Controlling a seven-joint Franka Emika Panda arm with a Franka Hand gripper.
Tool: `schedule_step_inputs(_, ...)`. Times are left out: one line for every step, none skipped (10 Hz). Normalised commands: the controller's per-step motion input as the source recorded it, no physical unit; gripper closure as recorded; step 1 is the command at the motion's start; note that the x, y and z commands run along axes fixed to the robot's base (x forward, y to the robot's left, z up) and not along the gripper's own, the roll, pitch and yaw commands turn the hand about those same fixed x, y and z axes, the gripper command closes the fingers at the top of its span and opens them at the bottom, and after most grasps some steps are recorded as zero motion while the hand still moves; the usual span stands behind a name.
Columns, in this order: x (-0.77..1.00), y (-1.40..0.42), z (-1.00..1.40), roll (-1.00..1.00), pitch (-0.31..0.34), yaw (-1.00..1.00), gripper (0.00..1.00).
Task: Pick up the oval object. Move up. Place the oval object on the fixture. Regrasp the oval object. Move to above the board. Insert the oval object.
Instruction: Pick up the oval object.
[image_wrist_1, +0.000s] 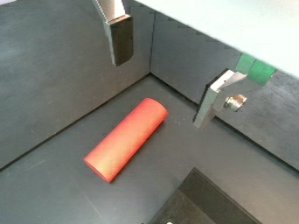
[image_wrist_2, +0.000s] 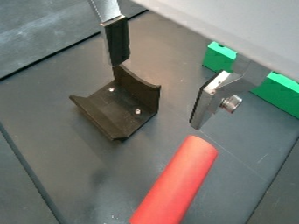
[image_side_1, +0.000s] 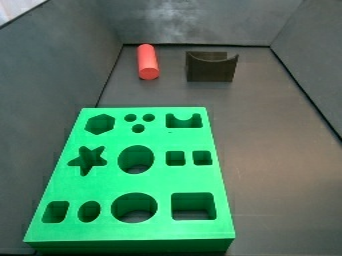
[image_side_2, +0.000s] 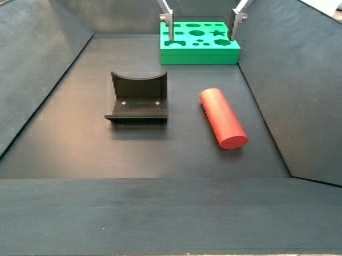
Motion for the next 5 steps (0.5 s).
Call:
schedule_step_inputs(-0.01,-0.02,-0.35,-0.02,-0.07,0.0,0.0)
schedule_step_inputs(0.0,-0.1,-0.54,0.0,-0.091,0.07,0.0)
schedule_step_inputs(0.0,-0.12,-0.67,-0.01,-0.053,0.16,0.0)
schedule_step_inputs(0.01,-0.07,-0.71,0.0,-0.014,0.31,0.0)
schedule_step_inputs(0.04,-0.02,-0.49,0.0,0.0,0.47,0.0)
